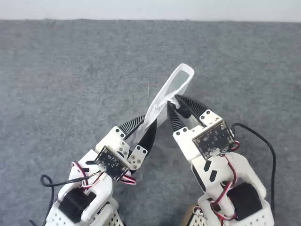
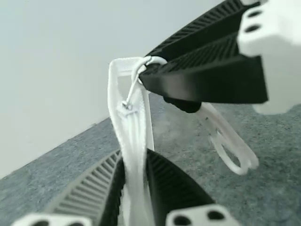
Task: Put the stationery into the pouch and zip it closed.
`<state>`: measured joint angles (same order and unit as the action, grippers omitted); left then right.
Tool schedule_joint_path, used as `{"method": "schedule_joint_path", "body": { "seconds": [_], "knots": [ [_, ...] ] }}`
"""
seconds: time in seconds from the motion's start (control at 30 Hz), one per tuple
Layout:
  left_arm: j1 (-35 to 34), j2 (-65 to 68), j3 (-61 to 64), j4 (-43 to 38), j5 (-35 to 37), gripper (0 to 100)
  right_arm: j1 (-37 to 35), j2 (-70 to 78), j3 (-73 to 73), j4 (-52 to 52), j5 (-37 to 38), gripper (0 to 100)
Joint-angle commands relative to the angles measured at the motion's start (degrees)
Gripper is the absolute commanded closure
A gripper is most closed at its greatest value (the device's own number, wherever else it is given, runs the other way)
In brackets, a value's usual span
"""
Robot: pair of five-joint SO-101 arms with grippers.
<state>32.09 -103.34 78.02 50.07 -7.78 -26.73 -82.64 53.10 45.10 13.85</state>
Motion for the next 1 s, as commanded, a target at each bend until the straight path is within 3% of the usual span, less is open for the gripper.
{"method": "schedule_joint_path", "body": {
  "seconds": [0.0,0.17,0.67,0.97],
  "knots": [
    [-0.18,-0.97,-0.48,1.58,0.70,99,4.88,-0.75,-1.76,-4.09,-1.23,99.3],
    [-0.26,-0.97,-0.48,1.58,0.70,99,7.34,-0.22,-1.67,-7.16,-4.57,99.3],
    [-0.26,-0.97,-0.48,2.73,0.00,99,8.31,-0.13,2.99,-17.80,-3.96,99.3],
    [-0.26,-0.97,-0.48,2.73,0.00,99,13.93,5.93,2.64,-22.37,-4.04,99.3]
  ]
}}
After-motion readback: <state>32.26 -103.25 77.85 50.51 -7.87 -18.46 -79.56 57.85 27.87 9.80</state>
